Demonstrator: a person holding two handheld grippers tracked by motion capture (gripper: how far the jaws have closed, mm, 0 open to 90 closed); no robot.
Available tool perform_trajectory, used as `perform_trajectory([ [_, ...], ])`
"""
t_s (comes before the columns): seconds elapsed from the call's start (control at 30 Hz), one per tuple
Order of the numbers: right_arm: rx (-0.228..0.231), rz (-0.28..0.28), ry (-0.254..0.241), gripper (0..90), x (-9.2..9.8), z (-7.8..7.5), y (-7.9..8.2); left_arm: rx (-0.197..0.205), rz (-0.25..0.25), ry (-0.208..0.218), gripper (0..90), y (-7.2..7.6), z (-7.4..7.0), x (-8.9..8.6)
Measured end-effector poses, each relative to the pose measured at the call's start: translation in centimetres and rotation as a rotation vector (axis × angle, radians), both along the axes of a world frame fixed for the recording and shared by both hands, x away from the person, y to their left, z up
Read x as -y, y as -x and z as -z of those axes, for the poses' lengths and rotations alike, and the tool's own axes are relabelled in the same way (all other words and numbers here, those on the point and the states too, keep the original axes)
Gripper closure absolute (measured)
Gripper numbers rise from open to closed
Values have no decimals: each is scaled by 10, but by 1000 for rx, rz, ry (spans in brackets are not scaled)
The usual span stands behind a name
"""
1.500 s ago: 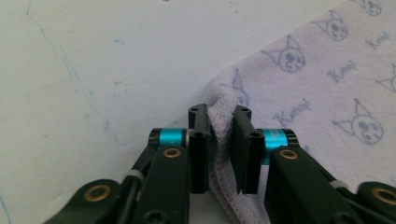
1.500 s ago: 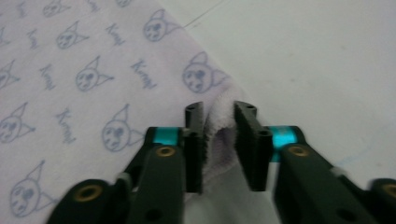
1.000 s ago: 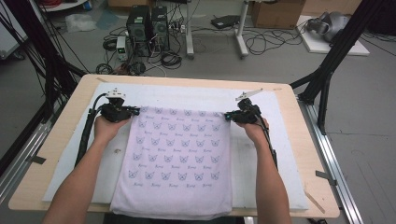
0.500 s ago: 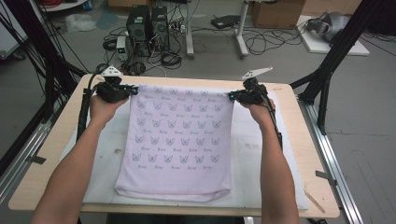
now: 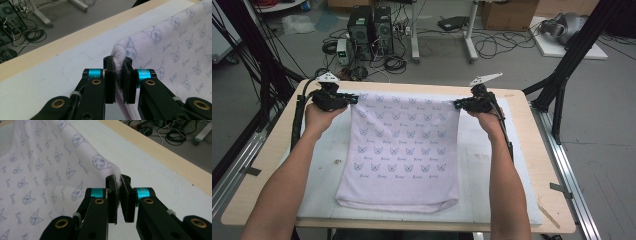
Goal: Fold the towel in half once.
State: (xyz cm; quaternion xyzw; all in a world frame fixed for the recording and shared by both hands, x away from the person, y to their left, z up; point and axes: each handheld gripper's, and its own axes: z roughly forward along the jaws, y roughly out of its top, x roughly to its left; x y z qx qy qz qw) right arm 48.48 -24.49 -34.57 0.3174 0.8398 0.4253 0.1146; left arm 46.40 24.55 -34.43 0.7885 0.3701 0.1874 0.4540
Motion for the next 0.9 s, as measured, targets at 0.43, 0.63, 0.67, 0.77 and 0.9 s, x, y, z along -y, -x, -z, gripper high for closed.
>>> perform_trajectory([
  [0.43, 10, -56, -4, 852, -7, -9, 12, -2, 38, 8, 826, 12, 3, -6],
  [0.63, 19, -66, -16, 852, -7, -10, 16, 2, 60, 20, 825, 15, 2, -6],
  [0.67, 20, -66, -21, 853, -7, -9, 17, 5, 64, 24, 825, 16, 1, -6],
  [0.77, 22, -72, -34, 853, -5, -6, 22, 12, 75, 30, 825, 21, 1, -7],
  [0.9, 15, -84, -36, 853, -5, -9, 29, 13, 90, 24, 824, 27, 1, -10],
])
